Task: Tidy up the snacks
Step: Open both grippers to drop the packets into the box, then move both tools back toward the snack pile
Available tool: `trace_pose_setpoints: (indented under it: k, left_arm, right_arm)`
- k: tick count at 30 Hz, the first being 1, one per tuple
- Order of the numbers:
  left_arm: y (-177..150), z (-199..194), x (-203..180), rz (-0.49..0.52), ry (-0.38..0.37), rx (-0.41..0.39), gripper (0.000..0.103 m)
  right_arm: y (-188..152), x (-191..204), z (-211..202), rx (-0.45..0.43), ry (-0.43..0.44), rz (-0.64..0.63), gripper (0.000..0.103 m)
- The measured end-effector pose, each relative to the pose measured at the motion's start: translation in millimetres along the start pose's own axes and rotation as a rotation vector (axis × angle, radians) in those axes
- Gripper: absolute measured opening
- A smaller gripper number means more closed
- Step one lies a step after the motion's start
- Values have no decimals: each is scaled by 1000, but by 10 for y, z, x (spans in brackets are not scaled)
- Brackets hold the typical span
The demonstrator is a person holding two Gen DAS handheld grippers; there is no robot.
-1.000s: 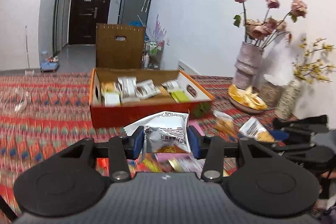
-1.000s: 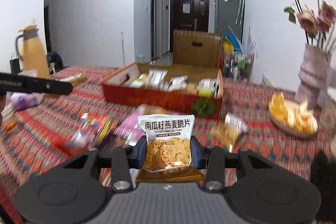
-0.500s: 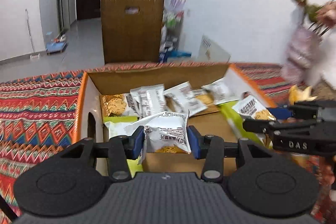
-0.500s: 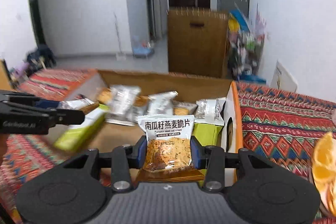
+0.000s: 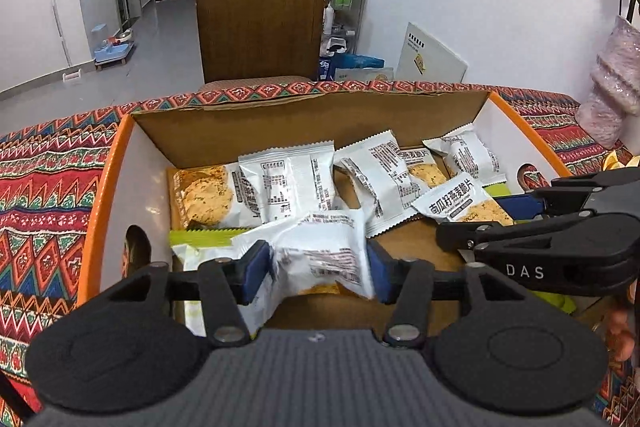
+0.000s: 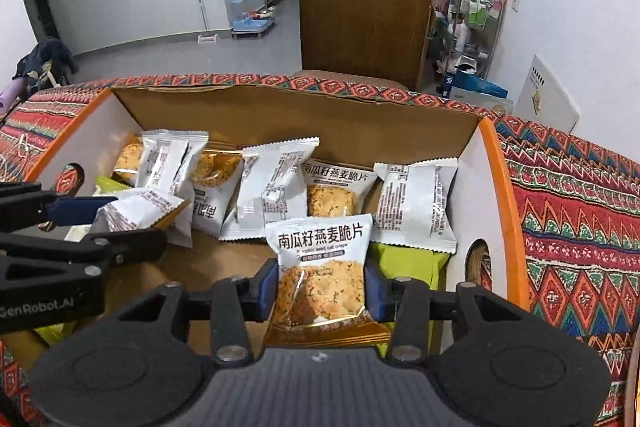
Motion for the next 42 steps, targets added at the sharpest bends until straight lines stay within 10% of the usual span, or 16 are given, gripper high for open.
trace_pose_setpoints:
  k: [10,21,42]
  left_arm:
    - [-25,-339,73,-14,1,-9,65]
    - [-230,-1572,135,-24,-22,-129,81]
    - [-2799,-3560,-131,-75,52,-337,94]
  right_arm:
    - [-50,79,-359,-39,-6,-12,55]
    - [-375,258,-1488,-152,-23,-64,62]
    - [-3106,826,-3074,-354,131,-46,78]
Point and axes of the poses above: each gripper's, at about its wrist camera, not at the fingertips, and z roughly the way its jaws point, x to its left, y to its top, the point moved 1 cm from there along z, roughly the way its jaws point, and after that the axes turned 10 degrees about y, right-handed, at the moved point
